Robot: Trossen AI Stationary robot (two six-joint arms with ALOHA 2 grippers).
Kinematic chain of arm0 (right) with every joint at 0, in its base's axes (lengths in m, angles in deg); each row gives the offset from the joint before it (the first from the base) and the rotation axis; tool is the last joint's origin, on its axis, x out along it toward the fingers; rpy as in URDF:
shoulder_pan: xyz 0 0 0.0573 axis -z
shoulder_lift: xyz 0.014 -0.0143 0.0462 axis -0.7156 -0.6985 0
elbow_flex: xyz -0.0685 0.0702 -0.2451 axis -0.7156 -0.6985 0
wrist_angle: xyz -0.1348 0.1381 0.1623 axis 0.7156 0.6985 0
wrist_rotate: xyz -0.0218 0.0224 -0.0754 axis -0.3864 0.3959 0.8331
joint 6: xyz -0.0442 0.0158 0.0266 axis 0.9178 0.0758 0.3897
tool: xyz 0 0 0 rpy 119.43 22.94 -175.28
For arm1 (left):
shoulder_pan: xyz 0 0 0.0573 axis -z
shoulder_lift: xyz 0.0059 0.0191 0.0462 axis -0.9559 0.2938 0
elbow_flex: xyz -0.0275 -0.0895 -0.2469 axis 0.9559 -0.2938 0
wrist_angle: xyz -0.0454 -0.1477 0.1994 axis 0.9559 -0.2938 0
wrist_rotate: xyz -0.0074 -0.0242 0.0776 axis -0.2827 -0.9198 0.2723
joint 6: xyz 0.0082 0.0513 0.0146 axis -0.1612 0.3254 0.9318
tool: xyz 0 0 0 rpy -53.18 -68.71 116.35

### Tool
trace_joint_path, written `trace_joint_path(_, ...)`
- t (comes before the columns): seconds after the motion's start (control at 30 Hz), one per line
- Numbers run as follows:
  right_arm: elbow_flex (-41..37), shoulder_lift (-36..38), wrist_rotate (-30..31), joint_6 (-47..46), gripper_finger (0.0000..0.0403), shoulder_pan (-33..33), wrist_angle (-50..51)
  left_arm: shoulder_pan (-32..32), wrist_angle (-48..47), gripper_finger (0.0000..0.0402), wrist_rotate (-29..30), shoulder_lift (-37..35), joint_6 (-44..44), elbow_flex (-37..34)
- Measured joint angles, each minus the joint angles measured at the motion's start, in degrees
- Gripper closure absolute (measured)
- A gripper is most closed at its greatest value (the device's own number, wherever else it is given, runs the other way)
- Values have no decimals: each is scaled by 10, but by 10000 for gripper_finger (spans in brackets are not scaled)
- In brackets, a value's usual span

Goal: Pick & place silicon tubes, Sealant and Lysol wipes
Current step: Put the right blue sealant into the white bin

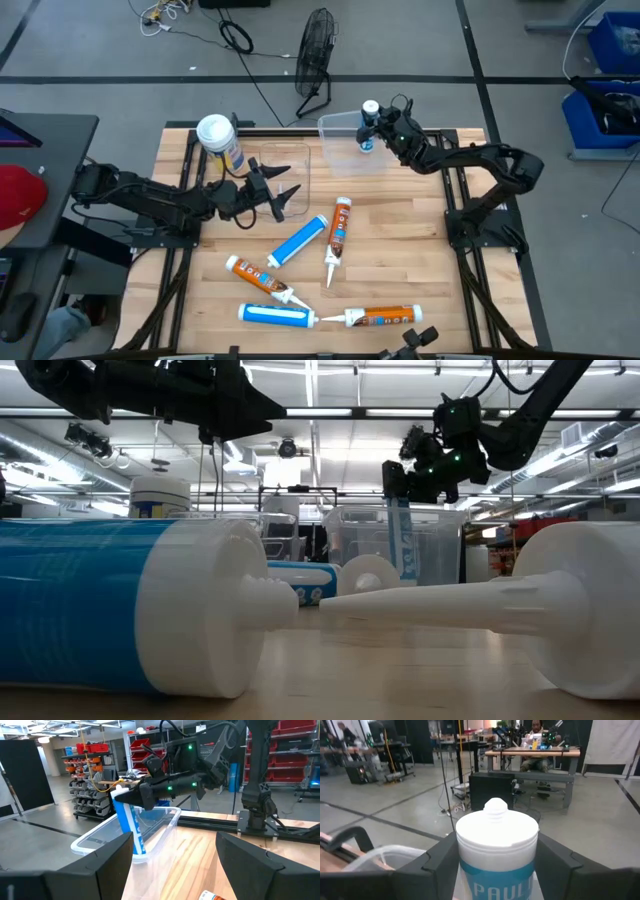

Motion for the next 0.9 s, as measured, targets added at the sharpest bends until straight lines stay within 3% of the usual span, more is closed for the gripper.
trace_joint_path(0.47,1,-27,-3,-2,194,0,-28,0,0,113,0,0,0,0)
trace_joint_path(0.73,0,-28,-15,-9,139,0,-19,0,-2,113,0,0,1,0)
trace_joint_path(0.9,0,-28,-26,-18,130,0,-16,0,-2,113,0,0,1,0)
